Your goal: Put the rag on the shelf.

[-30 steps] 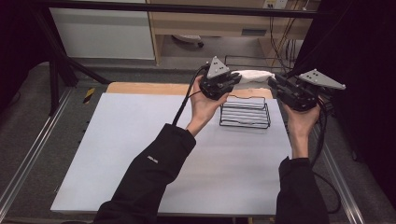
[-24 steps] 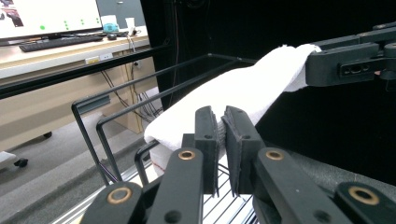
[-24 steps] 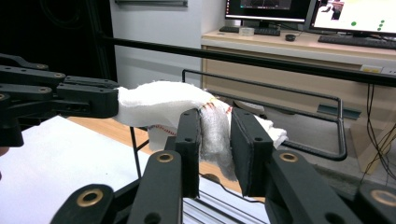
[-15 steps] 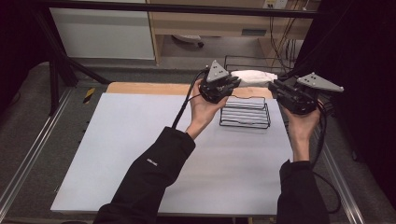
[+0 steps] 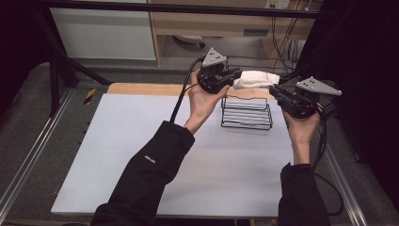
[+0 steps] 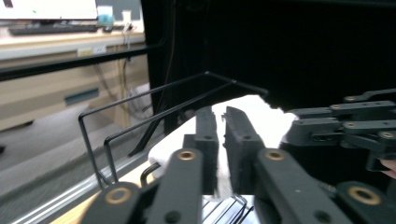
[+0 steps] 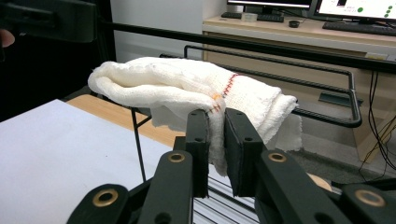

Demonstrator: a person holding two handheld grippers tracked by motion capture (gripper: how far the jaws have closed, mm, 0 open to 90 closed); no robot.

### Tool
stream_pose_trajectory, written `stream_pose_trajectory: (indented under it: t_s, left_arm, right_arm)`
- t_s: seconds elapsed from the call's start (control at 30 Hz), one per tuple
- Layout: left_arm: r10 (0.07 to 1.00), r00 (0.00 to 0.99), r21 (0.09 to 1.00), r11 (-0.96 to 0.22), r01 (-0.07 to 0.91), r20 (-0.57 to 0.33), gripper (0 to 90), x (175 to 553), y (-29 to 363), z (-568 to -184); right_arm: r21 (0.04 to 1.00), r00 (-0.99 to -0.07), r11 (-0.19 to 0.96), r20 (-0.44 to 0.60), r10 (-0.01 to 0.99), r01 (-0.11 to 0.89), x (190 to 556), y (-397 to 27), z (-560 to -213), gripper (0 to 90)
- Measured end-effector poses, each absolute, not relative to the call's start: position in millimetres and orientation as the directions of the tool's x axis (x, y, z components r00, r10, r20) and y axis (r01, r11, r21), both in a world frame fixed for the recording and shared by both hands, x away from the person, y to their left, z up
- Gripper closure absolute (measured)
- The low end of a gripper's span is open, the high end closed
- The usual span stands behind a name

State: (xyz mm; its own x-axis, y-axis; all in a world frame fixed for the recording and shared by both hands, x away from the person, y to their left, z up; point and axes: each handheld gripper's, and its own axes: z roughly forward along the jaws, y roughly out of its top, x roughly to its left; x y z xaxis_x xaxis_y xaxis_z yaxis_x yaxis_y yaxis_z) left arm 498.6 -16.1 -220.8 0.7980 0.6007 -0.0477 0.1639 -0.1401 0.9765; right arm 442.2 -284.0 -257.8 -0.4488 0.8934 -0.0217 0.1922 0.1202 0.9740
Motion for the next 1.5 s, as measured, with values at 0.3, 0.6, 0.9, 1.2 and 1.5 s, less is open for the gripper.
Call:
stream_pose_trajectory:
  t_s: [0.3,0.6,0.9,1.2,1.5]
  left_arm:
    - [0.595,0.803,0.953,-0.215,0.212,-0.045,89.8,506.5,-29.6,-234.7]
    - [0.583,0.812,0.942,-0.252,0.219,-0.033,89.8,505.6,-28.7,-247.8]
    - [0.586,0.811,0.936,-0.279,0.216,-0.013,89.9,507.8,-30.3,-253.3]
    - [0.588,0.808,0.93,-0.304,0.207,0.013,90.0,510.0,-32.5,-260.8]
    - [0.603,0.797,0.931,-0.306,0.2,0.027,89.9,515.1,-36.0,-266.5]
  right_arm:
    - [0.974,-0.455,0.119,-0.018,0.89,0.195,442.4,-285.2,-259.8,79.3]
    - [0.974,-0.464,0.12,-0.017,0.886,0.194,439.0,-285.8,-260.7,63.9]
    - [0.977,-0.503,0.122,-0.017,0.864,0.176,437.1,-277.6,-251.5,61.3]
    - [0.96,-0.497,0.101,0.044,0.867,0.262,461.8,-269.3,-262.3,87.6]
    - [0.954,-0.463,0.095,0.05,0.885,0.285,478.9,-267.9,-273.9,88.2]
